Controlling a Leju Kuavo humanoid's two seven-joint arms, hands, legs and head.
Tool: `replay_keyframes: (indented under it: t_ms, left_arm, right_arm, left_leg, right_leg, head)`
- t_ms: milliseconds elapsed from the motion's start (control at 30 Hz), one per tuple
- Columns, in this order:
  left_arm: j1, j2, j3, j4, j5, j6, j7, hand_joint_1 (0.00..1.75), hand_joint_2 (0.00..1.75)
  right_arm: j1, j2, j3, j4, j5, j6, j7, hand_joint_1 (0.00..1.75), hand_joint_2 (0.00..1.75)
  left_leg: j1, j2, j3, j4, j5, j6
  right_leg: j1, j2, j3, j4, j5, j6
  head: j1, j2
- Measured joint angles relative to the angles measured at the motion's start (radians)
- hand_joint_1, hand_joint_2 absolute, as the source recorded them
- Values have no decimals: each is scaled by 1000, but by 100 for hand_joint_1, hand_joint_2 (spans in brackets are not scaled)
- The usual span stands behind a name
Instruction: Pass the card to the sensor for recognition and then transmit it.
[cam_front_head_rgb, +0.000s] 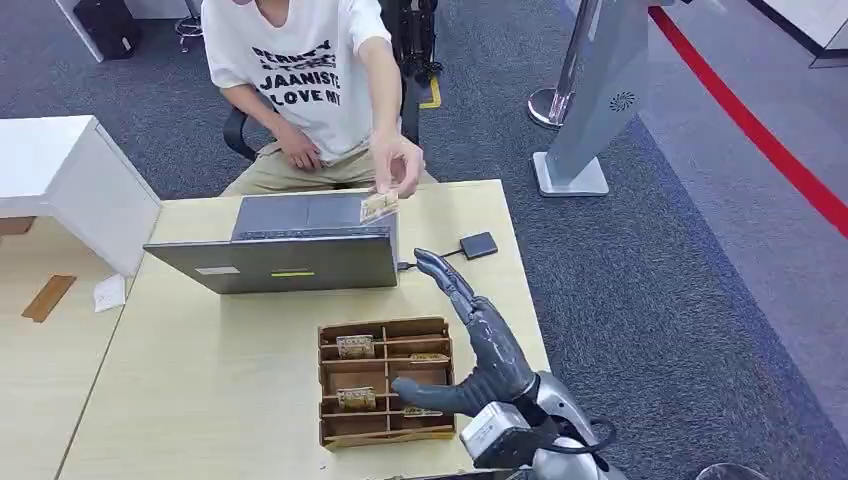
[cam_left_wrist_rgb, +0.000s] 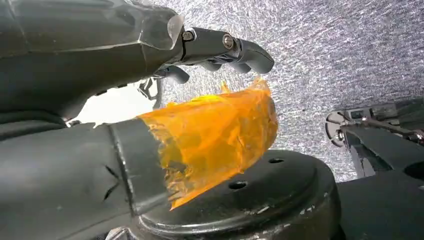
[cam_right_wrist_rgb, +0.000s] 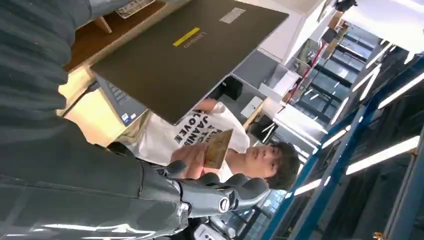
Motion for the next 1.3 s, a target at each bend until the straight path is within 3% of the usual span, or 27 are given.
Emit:
replay_keyframes:
  t_ms: [167,300,533,867,900,933,967,1000,1067,1300]
  left_arm:
    - [-2,-2,-1,0,-15,-6,2,0,0]
    - [-8,-3,-9,0,-37,-14,12,0,0]
    - [-17,-3,-27,0,-61,-18,23,0,0]
    - [-27,-8,-44,0,-76,-25,33,0,0]
    - [-27,-8,-47,0,-77,-25,34,0,0]
    - [-28,-8,-48,0,-77,-25,34,0,0]
    - [-28,-8,-50,0,-77,-25,34,0,0]
    - [-28,-9,-51,0,-77,-25,34,0,0]
    - [-28,-9,-55,0,-77,-25,35,0,0]
    - [-28,-11,-57,0,-77,-25,35,0,0]
  right_arm:
    - [-51,0,10,0,119,-80,40,0,175]
    - [-125,4,18,31,356,-215,112,0,175]
    - [-235,27,32,155,651,-385,192,0,175]
    - [-310,53,54,299,827,-478,261,0,175]
    - [-313,55,56,309,839,-487,268,7,175]
    - [-317,57,57,319,848,-496,272,31,175]
    - [-320,60,59,330,854,-502,277,147,175]
    - [-324,63,60,340,858,-506,279,168,175]
    - [-325,68,61,356,861,-511,281,175,175]
    - [-326,82,65,382,864,-516,282,175,175]
  left_leg:
    - [0,0,0,0,0,0]
    - [0,0,0,0,0,0]
    - [0,0,0,0,0,0]
    - [0,0,0,0,0,0]
    - [0,0,0,0,0,0]
    - [0,0,0,0,0,0]
    - [0,0,0,0,0,0]
    - [0,0,0,0,0,0]
    - [0,0,0,0,0,0]
    - [0,0,0,0,0,0]
  right_leg:
    - [0,0,0,0,0,0]
    - [0,0,0,0,0,0]
    - [0,0,0,0,1,0]
    - [0,0,0,0,1,0]
    - [0,0,0,0,1,0]
    - [0,0,0,0,1,0]
    - [0,0,0,0,1,0]
    - [0,0,0,0,1,0]
    - [0,0,0,0,1,0]
    - [0,0,0,0,1,0]
  head:
    - [0,0]
    - [0,0]
    - [0,0]
    - [0,0]
    - [0,0]
    - [0,0]
    - [0,0]
    - [0,0]
    - [0,0]
    - [0,0]
